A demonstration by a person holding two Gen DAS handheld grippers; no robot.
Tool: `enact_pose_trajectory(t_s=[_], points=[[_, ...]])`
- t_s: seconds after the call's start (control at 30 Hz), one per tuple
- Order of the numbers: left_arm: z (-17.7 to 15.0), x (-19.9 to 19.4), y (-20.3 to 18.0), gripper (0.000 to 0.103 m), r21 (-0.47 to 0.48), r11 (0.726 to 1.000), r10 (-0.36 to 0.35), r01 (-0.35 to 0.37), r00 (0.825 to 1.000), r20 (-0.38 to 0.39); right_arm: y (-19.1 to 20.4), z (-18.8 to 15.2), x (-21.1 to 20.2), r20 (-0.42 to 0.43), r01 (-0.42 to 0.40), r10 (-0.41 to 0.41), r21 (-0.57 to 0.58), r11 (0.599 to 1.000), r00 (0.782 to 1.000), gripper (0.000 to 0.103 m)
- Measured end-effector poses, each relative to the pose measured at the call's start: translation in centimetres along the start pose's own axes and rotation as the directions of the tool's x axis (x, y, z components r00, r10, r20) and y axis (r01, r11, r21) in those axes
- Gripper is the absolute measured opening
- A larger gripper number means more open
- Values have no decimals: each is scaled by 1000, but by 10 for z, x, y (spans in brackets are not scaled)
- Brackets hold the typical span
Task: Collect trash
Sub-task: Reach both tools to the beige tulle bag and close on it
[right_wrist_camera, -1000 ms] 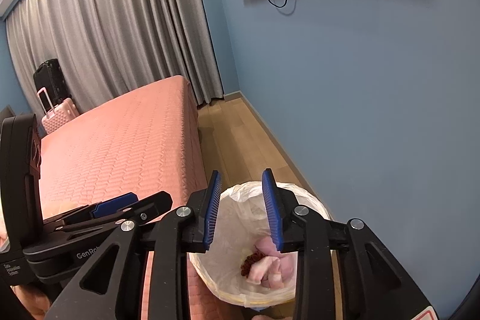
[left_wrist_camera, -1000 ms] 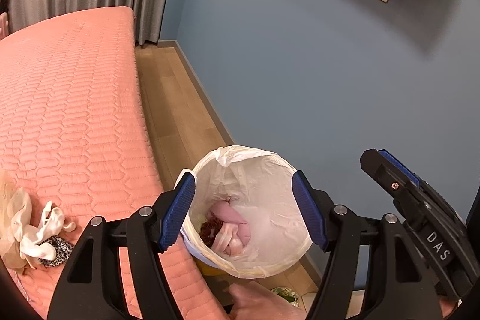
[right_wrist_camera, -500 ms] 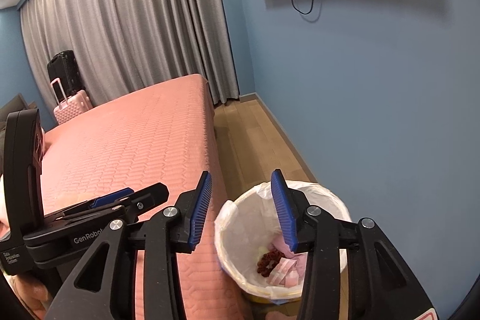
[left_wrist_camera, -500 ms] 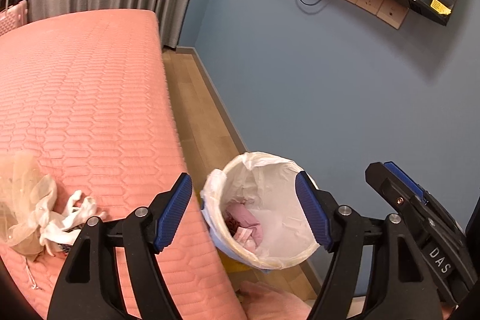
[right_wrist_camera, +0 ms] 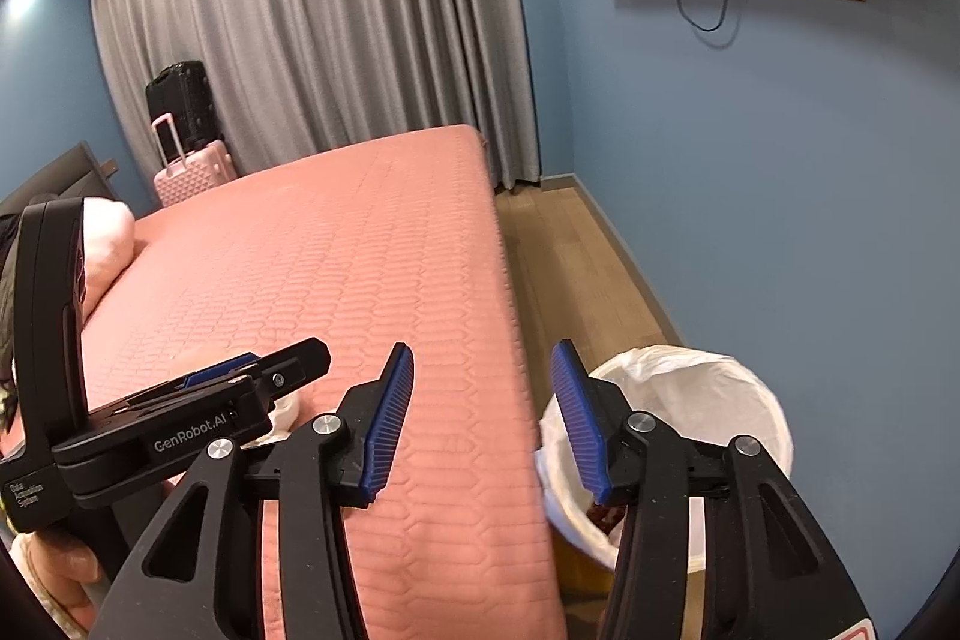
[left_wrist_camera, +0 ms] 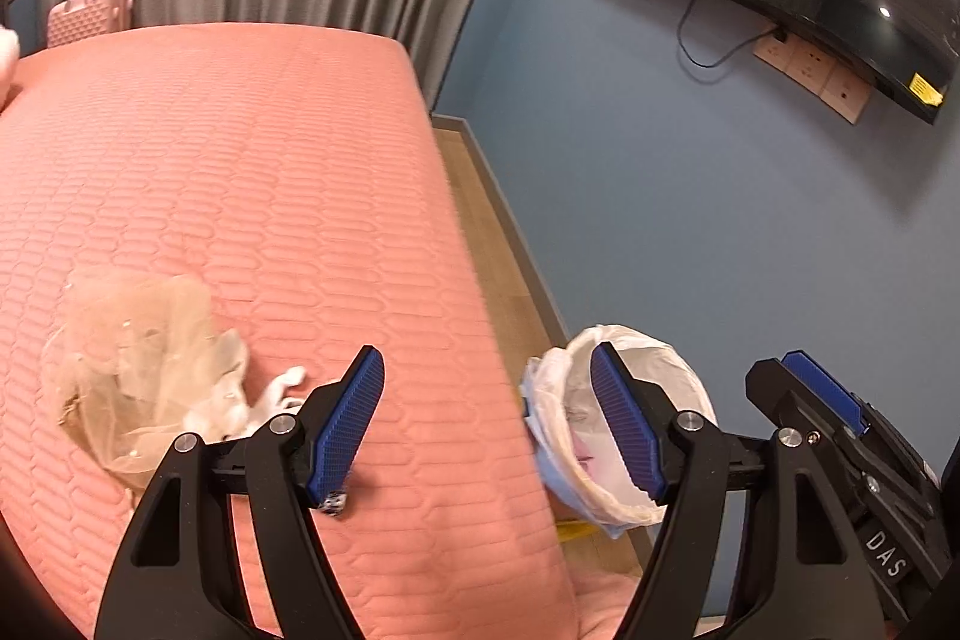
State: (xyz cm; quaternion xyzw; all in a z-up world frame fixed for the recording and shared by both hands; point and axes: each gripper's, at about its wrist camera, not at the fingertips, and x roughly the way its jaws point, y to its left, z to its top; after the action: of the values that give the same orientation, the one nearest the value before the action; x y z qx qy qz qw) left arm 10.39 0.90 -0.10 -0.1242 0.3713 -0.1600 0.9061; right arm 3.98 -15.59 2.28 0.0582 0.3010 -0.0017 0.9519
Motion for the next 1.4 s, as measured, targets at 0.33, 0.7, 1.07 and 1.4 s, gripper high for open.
enact_pose_trajectory(t_s=[0.33,0.7,1.07,1.4], points=[[-15,-27,68,81,-92,990,114,-112,993,15,74,-14,17,-58,-92,89,-55,994,994,57],[-36,-56,157,81,-211,946,254,-247,967,8,161,-26,69,-178,-219,203,-80,972,963,67],[-60,-65,226,81,-262,915,308,-307,951,-38,222,-38,146,-294,-245,216,-64,967,931,67],[-79,-60,257,81,-289,906,299,-310,951,-82,242,-66,210,-385,-202,157,-78,976,909,42]])
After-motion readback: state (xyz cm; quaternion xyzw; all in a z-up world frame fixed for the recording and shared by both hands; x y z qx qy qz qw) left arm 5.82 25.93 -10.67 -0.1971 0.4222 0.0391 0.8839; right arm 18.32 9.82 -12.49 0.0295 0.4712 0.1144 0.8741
